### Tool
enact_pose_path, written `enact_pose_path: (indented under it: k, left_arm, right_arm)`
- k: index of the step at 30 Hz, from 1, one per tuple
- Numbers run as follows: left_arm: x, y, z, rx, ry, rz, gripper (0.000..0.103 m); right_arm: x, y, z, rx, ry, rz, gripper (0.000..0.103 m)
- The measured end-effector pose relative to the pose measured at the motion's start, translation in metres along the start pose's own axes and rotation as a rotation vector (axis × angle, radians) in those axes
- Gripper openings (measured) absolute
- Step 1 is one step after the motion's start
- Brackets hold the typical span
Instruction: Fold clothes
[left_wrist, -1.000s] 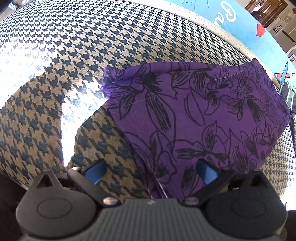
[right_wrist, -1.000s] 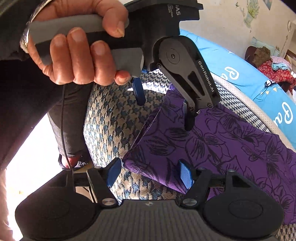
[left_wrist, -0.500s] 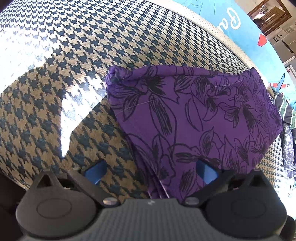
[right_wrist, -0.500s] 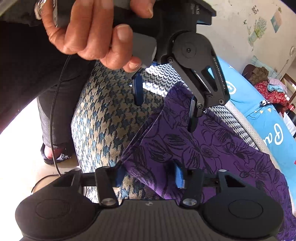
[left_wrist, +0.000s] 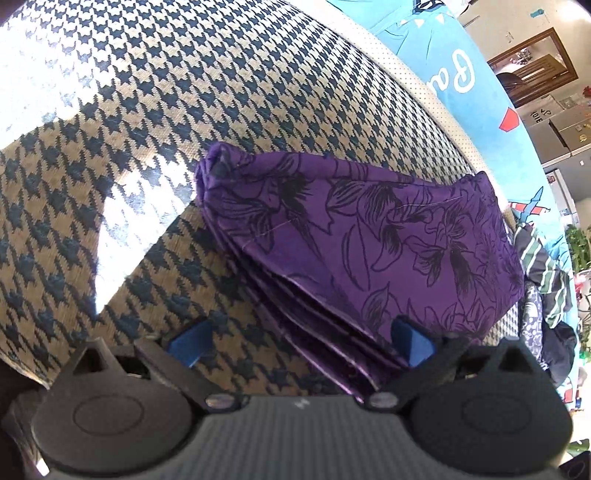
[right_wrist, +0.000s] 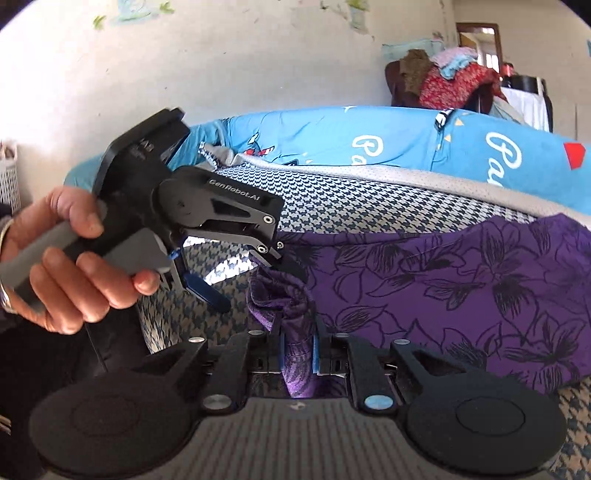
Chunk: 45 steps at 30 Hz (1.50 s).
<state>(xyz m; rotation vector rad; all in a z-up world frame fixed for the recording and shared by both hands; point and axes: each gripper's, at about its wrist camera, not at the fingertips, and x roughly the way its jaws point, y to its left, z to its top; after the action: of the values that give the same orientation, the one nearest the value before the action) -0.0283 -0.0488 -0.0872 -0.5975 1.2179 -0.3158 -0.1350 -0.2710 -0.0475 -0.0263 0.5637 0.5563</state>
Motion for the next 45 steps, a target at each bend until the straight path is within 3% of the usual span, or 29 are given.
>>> enact_pose_path:
  k: [7, 8, 12, 18, 24, 27, 36, 42, 45]
  left_arm:
    - [0.018, -0.011, 0.017, -0.023, -0.021, -0.024, 0.102]
    - [0.02, -0.013, 0.019, -0.019, -0.025, -0.026, 0.099]
    - [0.029, -0.02, 0.026, -0.031, -0.007, -0.01, 0.068]
    - [0.033, -0.026, 0.03, -0.044, 0.006, 0.029, 0.057]
    - [0.035, -0.02, 0.033, -0.092, 0.021, 0.025, 0.055]
    - [0.036, -0.023, 0.033, -0.089, 0.024, 0.042, 0.054]
    - [0.046, -0.03, 0.039, -0.119, 0.044, 0.08, 0.054]
    - [0.051, -0.033, 0.039, -0.12, 0.047, 0.088, 0.054]
    - [0.05, -0.03, 0.039, -0.117, 0.046, 0.077, 0.054]
  right_arm:
    - [-0.011, -0.009, 0.006, 0.062, -0.027, 0.006, 0.012]
    - [-0.011, -0.009, 0.006, 0.058, -0.024, 0.01, 0.012]
    - [-0.006, -0.005, 0.003, 0.025, 0.002, 0.01, 0.012]
    - [0.007, 0.001, -0.003, -0.018, 0.054, -0.02, 0.014]
    - [0.015, 0.008, -0.009, -0.07, 0.098, -0.008, 0.041]
    - [0.015, 0.011, -0.012, -0.099, 0.102, -0.007, 0.048]
    - [0.018, 0.028, -0.023, -0.247, 0.133, 0.013, 0.055]
    - [0.025, 0.037, -0.031, -0.348, 0.126, -0.039, 0.056]
    - [0.033, 0.04, -0.035, -0.407, 0.116, -0.107, 0.056]
